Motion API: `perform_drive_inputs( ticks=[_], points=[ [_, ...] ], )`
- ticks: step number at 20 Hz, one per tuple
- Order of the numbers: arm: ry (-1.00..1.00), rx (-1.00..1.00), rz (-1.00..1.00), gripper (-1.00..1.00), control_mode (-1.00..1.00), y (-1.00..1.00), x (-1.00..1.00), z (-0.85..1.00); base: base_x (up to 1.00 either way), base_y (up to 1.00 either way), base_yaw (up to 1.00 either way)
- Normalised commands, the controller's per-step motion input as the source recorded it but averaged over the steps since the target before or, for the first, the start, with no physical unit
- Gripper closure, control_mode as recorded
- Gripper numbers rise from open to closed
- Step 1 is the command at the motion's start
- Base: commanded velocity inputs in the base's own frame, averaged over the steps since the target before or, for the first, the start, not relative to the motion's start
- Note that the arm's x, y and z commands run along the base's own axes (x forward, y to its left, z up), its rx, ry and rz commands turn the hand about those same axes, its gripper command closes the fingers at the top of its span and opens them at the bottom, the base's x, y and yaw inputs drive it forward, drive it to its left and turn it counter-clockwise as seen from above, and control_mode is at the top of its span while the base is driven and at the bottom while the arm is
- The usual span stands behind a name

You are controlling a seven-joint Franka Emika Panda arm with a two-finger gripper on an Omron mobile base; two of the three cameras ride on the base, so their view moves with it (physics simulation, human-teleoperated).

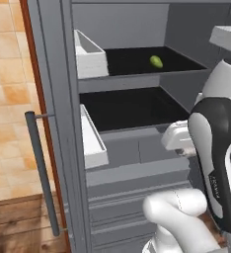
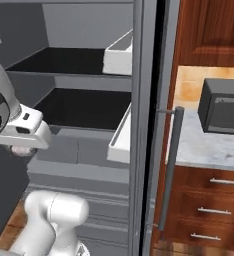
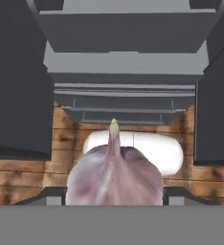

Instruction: Retrieve the bottle and the shaker from the cabinet and place them next to the mixing bowl on the counter. Then add garlic from the fridge to the mixing bowl.

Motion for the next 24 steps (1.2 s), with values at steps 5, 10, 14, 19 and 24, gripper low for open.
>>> perform_drive_inputs(
  ticks=[5,10,14,19,24],
  points=[
    [0.0,0.0,0.0,1.0,1.0,0.0,0.0,0.0,0.08,-0.14,0.67],
    [0.0,0.0,0.0,1.0,1.0,0.0,0.0,0.0,0.05,-0.58,0.7],
    [0.0,0.0,0.0,1.0,1.0,0.0,0.0,0.0,-0.27,-0.43,0.58],
    [0.0,0.0,0.0,1.0,1.0,0.0,0.0,0.0,-0.5,0.36,0.63],
    [0.0,0.0,0.0,1.0,1.0,0.0,0.0,0.0,-0.45,0.47,0.73]
  ],
)
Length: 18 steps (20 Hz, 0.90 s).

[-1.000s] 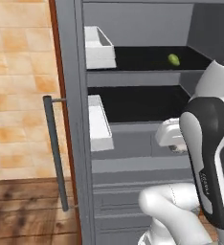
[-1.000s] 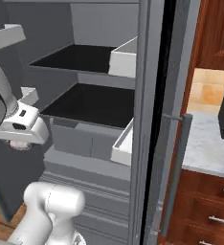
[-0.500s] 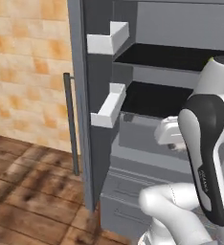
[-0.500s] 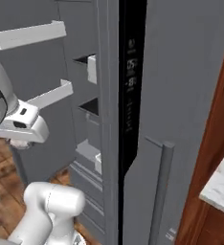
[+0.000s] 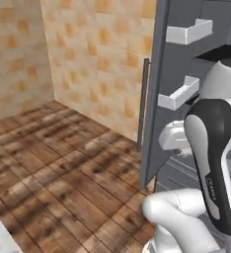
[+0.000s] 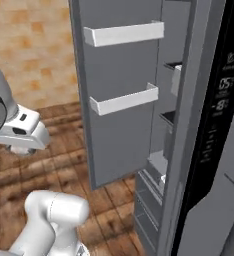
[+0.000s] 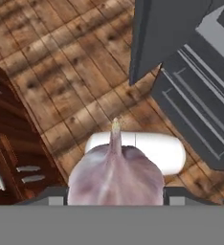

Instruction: Retrieve the bottle and the shaker from the cabinet and place them next to the mixing bowl on the counter. Then add garlic from the fridge to the mixing bowl.

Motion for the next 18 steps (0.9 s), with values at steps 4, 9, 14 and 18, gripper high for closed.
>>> perform_drive_inputs(
  ticks=[4,9,14,18],
  points=[
    [0.0,0.0,0.0,1.0,1.0,0.0,0.0,0.0,-0.01,0.6,0.74],
    [0.0,0.0,0.0,1.0,1.0,0.0,0.0,0.0,0.9,0.32,0.48],
    [0.0,0.0,0.0,1.0,1.0,0.0,0.0,0.0,1.0,0.21,0.21],
    [0.0,0.0,0.0,1.0,1.0,0.0,0.0,0.0,1.0,0.29,0.18]
  ],
)
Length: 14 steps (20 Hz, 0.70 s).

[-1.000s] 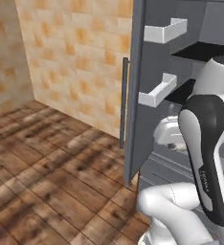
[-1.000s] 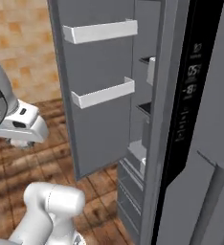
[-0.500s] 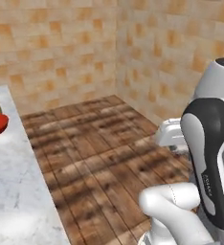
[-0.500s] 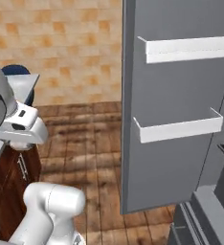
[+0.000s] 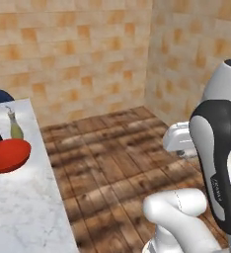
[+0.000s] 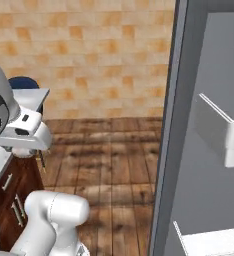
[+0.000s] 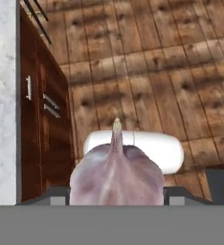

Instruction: Retrieve the bottle and the shaker from the cabinet and place them next to the mixing bowl on the counter. Then add garlic from the fridge to the mixing bowl.

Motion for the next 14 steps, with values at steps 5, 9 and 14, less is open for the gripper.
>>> perform_drive_inputs(
  ticks=[5,9,14],
  points=[
    [0.0,0.0,0.0,1.0,1.0,0.0,0.0,0.0,1.0,0.05,0.25],
    [0.0,0.0,0.0,1.0,1.0,0.0,0.0,0.0,0.61,-0.08,0.52],
    [0.0,0.0,0.0,1.0,1.0,0.0,0.0,0.0,0.04,-0.36,0.73]
  ],
)
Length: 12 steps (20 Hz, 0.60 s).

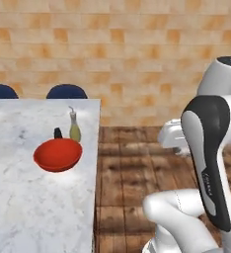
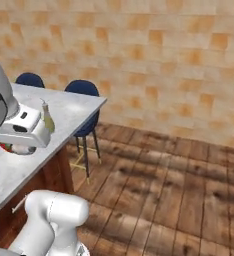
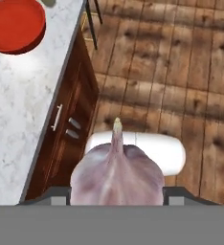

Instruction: Retrieve the bottle and the shaker from the cabinet and place them next to the mixing bowl on the counter. Then add garlic from the fridge to the mixing bowl.

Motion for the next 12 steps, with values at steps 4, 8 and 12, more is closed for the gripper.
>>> perform_drive_inputs(
  ticks=[4,8,12],
  points=[
    [0.0,0.0,0.0,1.0,1.0,0.0,0.0,0.0,0.22,-0.74,0.64],
    [0.0,0.0,0.0,1.0,1.0,0.0,0.0,0.0,0.73,-0.75,0.56],
    [0.0,0.0,0.0,1.0,1.0,0.0,0.0,0.0,0.88,-0.38,0.63]
  ],
)
